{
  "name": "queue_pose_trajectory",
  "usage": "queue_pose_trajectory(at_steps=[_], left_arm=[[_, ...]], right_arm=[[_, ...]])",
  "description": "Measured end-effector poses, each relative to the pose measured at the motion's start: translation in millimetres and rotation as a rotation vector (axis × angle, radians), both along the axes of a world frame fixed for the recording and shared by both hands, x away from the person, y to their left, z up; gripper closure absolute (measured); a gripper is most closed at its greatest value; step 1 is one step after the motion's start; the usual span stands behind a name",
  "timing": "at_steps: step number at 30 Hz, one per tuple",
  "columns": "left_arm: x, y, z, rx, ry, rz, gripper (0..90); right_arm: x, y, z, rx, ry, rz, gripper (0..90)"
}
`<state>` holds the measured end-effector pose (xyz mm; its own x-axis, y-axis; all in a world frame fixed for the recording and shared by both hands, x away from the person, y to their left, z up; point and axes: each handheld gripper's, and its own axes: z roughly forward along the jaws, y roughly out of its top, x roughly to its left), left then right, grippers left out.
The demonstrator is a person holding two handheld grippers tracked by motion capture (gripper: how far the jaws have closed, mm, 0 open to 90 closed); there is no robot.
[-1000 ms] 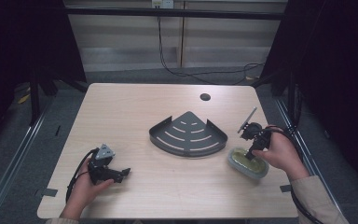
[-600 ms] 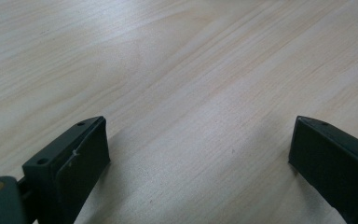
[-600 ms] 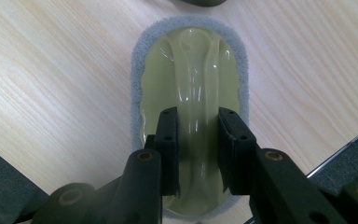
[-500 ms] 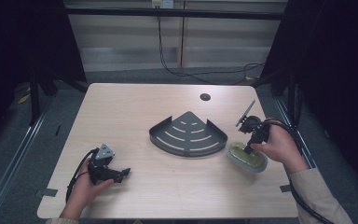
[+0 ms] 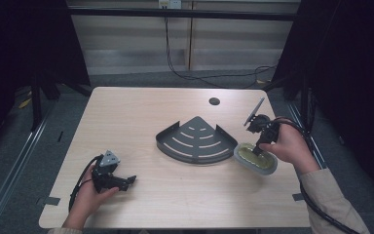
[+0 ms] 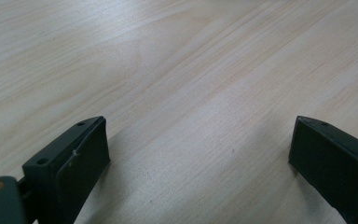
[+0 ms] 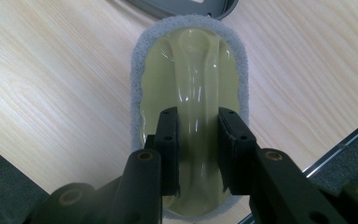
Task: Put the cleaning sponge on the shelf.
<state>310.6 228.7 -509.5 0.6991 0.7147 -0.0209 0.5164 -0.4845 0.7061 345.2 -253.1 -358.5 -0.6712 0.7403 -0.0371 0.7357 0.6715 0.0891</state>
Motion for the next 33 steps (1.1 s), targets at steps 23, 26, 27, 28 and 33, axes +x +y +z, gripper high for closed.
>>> queue_pose_trajectory(at_steps=[23,26,27,28,33], left_arm=[[-0.3,-0.4,-0.2,-0.006,0.0,0.004,4.3],[-0.2,-0.3,-0.2,-0.006,0.0,0.004,4.3],[-0.2,-0.3,-0.2,-0.006,0.0,0.004,4.3],[0.0,0.0,-0.1,-0.003,-0.001,0.0,4.3],[-0.1,-0.1,-0.2,-0.003,-0.002,0.002,4.3]], right_arm=[[29.9,9.4,22.1,0.037,-0.022,-0.042,71.4],[33.0,11.0,22.6,0.032,-0.025,-0.049,71.4],[35.1,12.7,23.2,0.026,-0.024,-0.049,71.4],[35.1,12.7,23.2,0.026,-0.024,-0.049,71.4],[39.6,17.1,25.9,0.018,-0.034,-0.056,71.4]])
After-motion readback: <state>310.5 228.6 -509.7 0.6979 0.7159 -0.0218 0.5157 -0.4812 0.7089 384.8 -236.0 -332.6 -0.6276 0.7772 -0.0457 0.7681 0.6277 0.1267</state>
